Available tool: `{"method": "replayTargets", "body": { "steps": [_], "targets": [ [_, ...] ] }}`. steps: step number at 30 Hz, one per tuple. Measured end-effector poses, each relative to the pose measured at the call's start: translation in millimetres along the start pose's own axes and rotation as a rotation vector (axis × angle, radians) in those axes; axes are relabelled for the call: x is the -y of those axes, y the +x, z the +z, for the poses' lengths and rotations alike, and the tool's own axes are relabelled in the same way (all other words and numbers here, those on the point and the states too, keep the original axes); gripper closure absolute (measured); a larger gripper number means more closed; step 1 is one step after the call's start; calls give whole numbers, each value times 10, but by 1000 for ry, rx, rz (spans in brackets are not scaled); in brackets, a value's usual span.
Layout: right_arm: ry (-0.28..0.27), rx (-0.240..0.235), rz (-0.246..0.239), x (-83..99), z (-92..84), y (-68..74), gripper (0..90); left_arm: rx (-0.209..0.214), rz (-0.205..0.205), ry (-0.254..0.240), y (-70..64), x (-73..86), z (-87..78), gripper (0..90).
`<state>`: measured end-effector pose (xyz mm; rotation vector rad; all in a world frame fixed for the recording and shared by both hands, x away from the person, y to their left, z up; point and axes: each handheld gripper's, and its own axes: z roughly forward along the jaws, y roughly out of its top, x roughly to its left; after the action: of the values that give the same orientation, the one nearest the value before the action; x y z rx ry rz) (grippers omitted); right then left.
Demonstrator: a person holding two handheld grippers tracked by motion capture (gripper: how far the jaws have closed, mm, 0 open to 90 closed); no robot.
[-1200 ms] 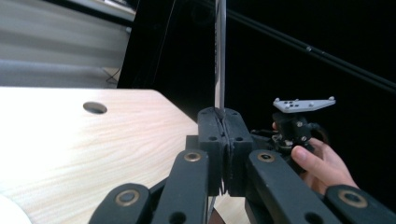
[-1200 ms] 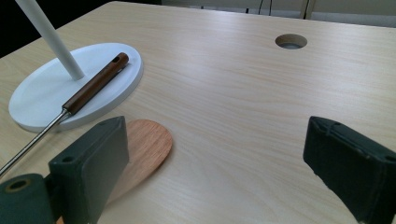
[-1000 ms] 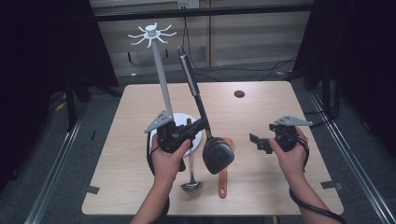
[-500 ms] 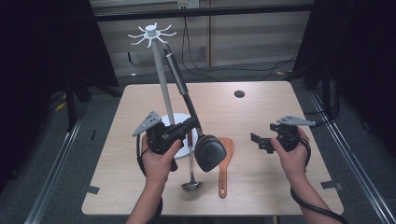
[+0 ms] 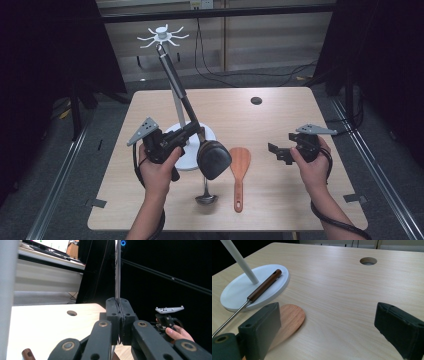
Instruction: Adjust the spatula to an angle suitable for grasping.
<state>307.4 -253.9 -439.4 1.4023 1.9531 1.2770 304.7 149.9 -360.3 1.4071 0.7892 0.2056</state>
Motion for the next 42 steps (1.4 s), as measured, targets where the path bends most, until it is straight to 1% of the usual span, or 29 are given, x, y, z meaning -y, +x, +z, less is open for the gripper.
{"method": "replayTargets", "body": {
  "steps": [3,5,6,10,11,12,13,15,16,17,18,19,20,21,22,24,26,27,28,29,30,31,32,34,35,37,38,40,42],
  "targets": [
    [-1,-3,-2,-3,2,7,67,6,-4,6,32,10,-1,885],
    [-1,-5,-2,-3,4,10,67,-1,-30,-3,29,21,20,885],
    [-2,-5,-1,-2,4,10,67,-1,-16,9,50,23,14,885],
    [-2,-8,5,0,4,12,67,-1,-15,18,103,46,15,885],
    [-2,-10,6,-1,5,13,67,-17,-30,-4,119,63,22,884],
    [-2,-10,6,-1,5,13,67,-17,-30,-4,119,63,22,884],
    [-3,-9,3,-1,5,14,67,-31,-3,8,140,64,11,884],
    [-4,-13,4,-2,3,14,67,-39,0,7,160,69,-1,882],
    [-4,-13,5,-4,-1,10,67,-43,-6,2,171,71,-7,878],
    [-4,-13,5,-4,-1,10,67,-52,-64,-43,146,78,20,878],
    [-3,-11,7,-4,-3,10,67,-59,-15,-2,199,77,-18,875],
    [-6,-14,9,-5,-5,10,67,-59,-8,4,222,80,-30,869],
    [-7,-15,10,-6,-7,10,67,-73,-25,-14,235,86,-32,865],
    [-9,-18,9,-10,-9,14,67,-81,3,2,280,87,-58,859],
    [-9,-18,9,-10,-9,14,67,-81,3,2,280,87,-58,856],
    [-9,-20,8,-12,-6,19,67,-107,-35,-31,302,96,-54,851],
    [-7,-20,4,-8,1,21,67,-109,-8,-12,347,92,-77,845],
    [-4,-22,7,-7,3,23,67,-120,-33,-34,346,89,-64,843],
    [-3,-21,5,-6,6,24,67,-118,-6,-12,374,84,-79,841],
    [-4,-21,4,-5,7,23,67,-124,1,-11,385,80,-79,839],
    [-3,-20,5,-5,8,24,67,-124,-1,-15,391,77,-72,839],
    [-4,-21,4,-6,8,24,67,-135,-21,-32,395,73,-57,837],
    [-5,-22,4,-7,7,25,67,-136,6,-9,424,67,-74,834],
    [-11,-24,3,-9,6,27,67,-151,-31,-45,447,65,-40,824],
    [-12,-25,2,-10,5,27,67,-151,-31,-45,447,65,-40,822],
    [-12,-24,0,-11,6,28,67,-159,0,-20,490,57,-58,816],
    [-12,-26,1,-11,6,27,67,-162,-25,-40,484,56,-42,813],
    [-14,-25,-1,-11,5,22,67,-165,-5,-25,512,49,-49,811],
    [-14,-25,1,-11,4,20,67,-167,-1,-23,516,48,-45,810]
  ]
}}
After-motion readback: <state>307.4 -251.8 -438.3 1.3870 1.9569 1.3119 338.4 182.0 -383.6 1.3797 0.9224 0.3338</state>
